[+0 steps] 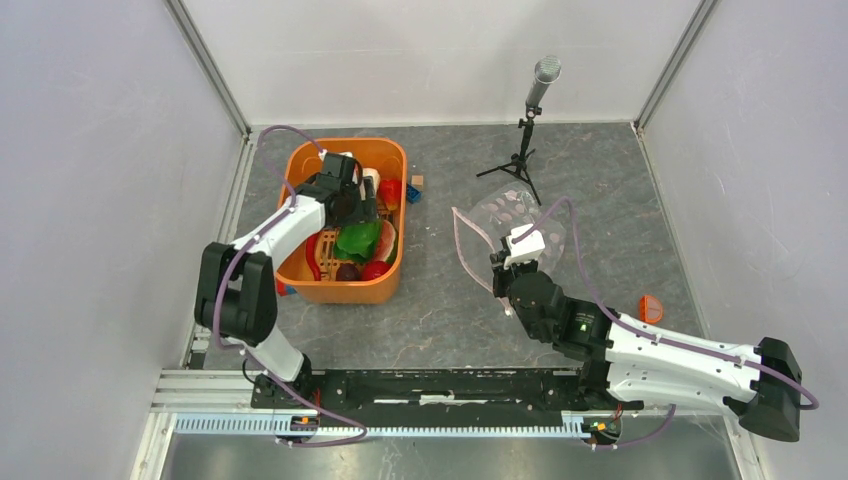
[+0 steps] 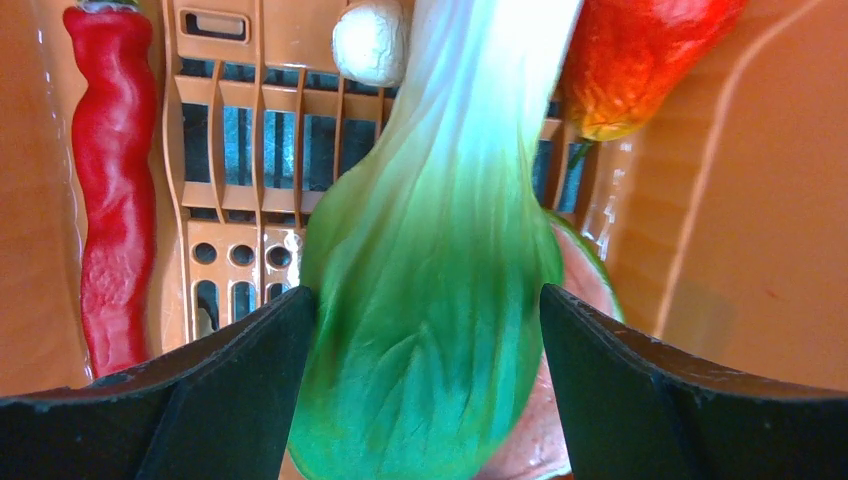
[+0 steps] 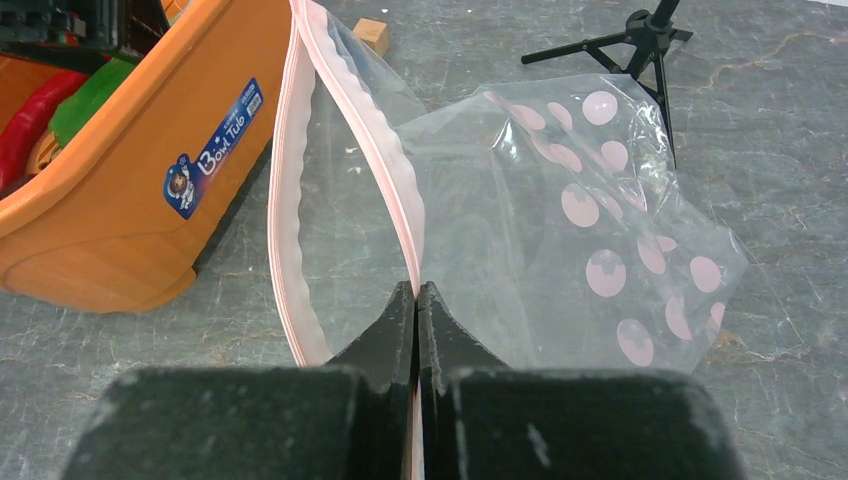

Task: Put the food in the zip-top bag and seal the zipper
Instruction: Pick up the fake vegetable from the bin, then place the fake vegetable in the zipper food storage bag.

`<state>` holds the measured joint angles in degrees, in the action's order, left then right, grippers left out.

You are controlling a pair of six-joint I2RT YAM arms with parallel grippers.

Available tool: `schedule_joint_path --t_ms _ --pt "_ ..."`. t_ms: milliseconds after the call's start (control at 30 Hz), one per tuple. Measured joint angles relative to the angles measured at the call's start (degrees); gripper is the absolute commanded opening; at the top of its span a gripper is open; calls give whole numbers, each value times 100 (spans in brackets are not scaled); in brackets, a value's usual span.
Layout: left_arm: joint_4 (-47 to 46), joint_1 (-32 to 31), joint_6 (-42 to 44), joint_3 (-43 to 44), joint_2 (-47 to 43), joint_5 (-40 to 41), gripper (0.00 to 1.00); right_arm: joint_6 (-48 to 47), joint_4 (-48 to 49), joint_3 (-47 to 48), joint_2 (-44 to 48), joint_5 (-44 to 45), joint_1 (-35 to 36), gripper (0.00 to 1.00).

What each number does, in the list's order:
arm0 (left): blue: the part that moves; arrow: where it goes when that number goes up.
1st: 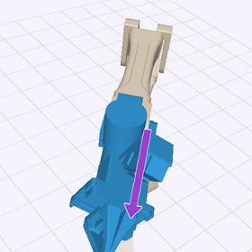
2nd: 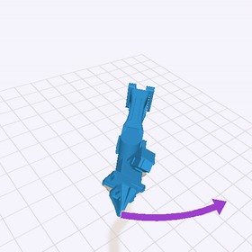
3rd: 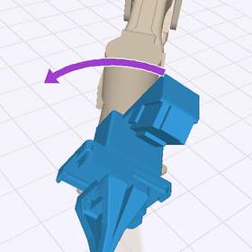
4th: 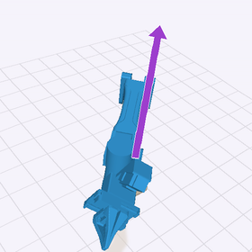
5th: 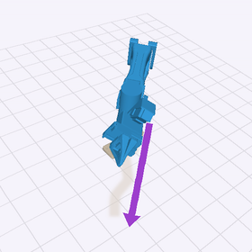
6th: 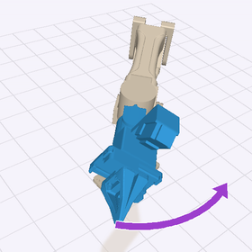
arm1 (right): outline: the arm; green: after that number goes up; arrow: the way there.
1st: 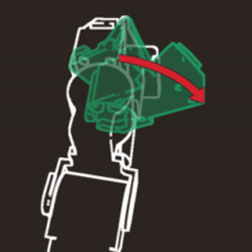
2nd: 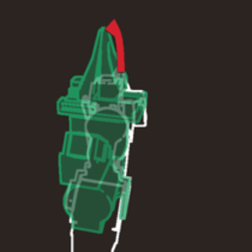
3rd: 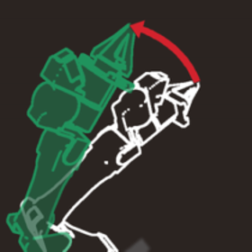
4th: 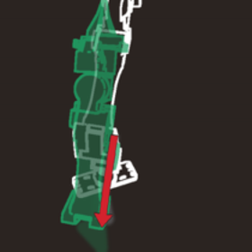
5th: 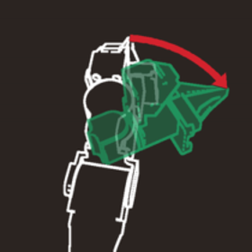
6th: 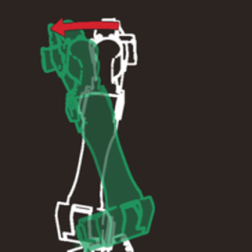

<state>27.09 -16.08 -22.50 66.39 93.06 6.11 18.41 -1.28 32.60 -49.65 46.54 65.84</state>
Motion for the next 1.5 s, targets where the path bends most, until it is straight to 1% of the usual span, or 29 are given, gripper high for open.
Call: schedule_joint_path --t_ms 100,133,200,300,367,400,533,633,700,767,867,933,1033,1167,1200,1300,1400,1500 --pt "4 0 48 0 219 72 87 -26 0 13 0 -2 0 0" --pt "2 0 50 0 297 114 84 -26 0 15 2 -7 0 0" --pt "9 0 55 -2 398 162 69 -28 -7 17 20 -17 0 0" --pt "15 4 90 0 428 195 41 -28 -31 17 50 -26 0 0" --pt "4 -11 98 0 409 181 29 -28 -59 17 81 -26 0 0" --pt "4 -22 105 0 385 170 26 -28 -68 17 96 -22 0 0" --pt "114 -55 107 -13 57 72 23 -24 -81 17 157 -17 0 0" --pt "275 -55 107 -13 -557 -87 21 -20 -85 17 190 -2 0 0" --pt "385 -55 118 -13 -1207 -284 21 -9 -85 17 197 9 0 0" --pt "428 -55 164 -13 -1788 -531 20 2 -85 17 199 17 0 0" --pt "535 -55 286 -13 -2577 -1145 16 24 -4 13 221 46 0 0" --pt "715 -55 354 -13 -2865 -1620 14 35 72 11 234 59 0 0" --pt "1060 -55 474 -26 -3095 -2345 11 59 133 11 234 70 0 0" --pt "1440 -55 562 -28 -3329 -3097 11 103 179 11 234 133 0 0" --pt "1532 -55 562 -26 -3421 -3357 7 114 184 9 234 157 0 0" --pt "1915 -127 555 92 -3536 -3910 6 160 249 -24 234 267 0 0" --pt "2411 -492 549 267 -3545 -4022 7 186 409 -138 232 363 0 0" --pt "2846 -1049 481 264 -3648 -3915 5 190 518 -177 179 413 0 0"
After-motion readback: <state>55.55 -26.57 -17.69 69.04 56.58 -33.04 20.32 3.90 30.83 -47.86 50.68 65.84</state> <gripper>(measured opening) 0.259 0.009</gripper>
